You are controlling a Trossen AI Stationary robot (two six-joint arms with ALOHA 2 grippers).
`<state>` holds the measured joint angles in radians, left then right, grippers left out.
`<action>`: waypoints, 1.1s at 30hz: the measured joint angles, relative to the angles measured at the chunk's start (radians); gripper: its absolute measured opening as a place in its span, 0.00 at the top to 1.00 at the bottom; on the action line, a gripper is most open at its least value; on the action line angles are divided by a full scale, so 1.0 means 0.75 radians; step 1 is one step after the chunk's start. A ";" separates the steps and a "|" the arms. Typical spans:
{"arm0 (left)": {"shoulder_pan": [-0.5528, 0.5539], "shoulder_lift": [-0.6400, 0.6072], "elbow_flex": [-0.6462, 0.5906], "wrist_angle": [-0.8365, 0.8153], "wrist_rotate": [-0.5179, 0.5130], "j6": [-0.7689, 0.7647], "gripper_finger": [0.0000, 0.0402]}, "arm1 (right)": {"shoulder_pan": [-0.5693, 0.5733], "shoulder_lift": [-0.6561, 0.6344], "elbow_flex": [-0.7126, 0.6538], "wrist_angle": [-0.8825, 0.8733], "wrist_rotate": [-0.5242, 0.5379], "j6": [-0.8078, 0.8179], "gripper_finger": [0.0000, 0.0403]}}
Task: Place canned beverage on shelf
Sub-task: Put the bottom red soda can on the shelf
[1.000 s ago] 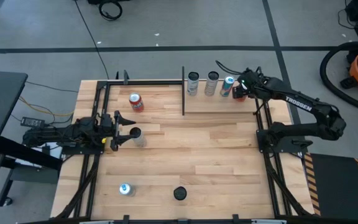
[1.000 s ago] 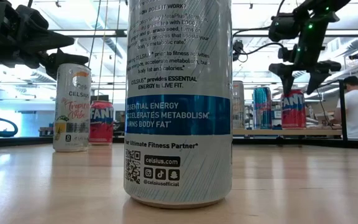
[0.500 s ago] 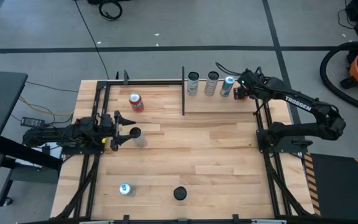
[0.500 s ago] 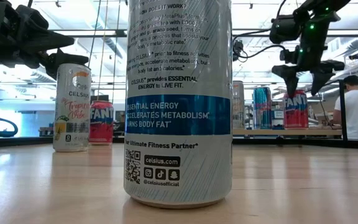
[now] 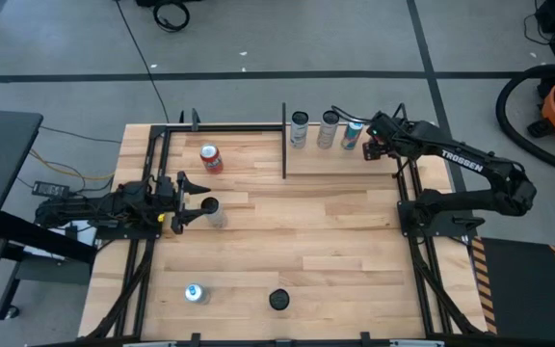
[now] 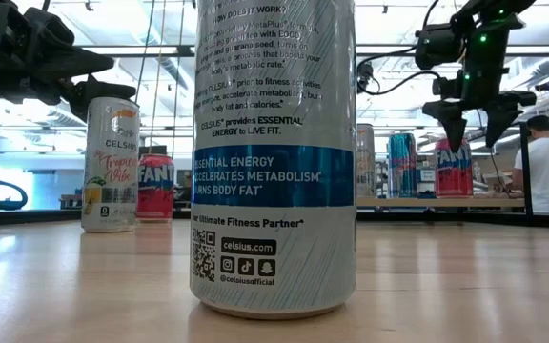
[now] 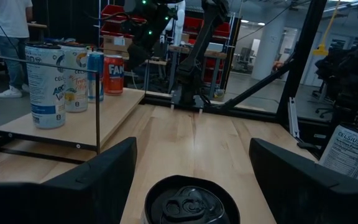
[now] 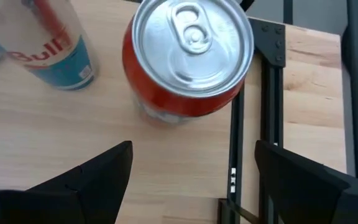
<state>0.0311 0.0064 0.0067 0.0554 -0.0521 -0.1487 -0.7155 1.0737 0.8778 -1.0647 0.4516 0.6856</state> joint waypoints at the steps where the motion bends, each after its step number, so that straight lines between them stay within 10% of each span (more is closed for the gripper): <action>1: 0.000 0.000 0.000 0.000 0.000 0.000 0.22 | 0.000 0.000 0.000 0.009 0.007 -0.004 0.14; 16: 0.000 0.000 0.000 0.000 0.000 0.003 0.22 | 0.000 0.003 0.000 0.096 -0.071 -0.116 0.15; 33: 0.000 0.000 0.000 0.000 -0.001 0.002 0.22 | -0.011 0.003 0.000 0.091 -0.028 -0.031 0.55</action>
<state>0.0311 0.0067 0.0067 0.0555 -0.0525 -0.1472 -0.7238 1.0760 0.8776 -0.9962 0.4303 0.6624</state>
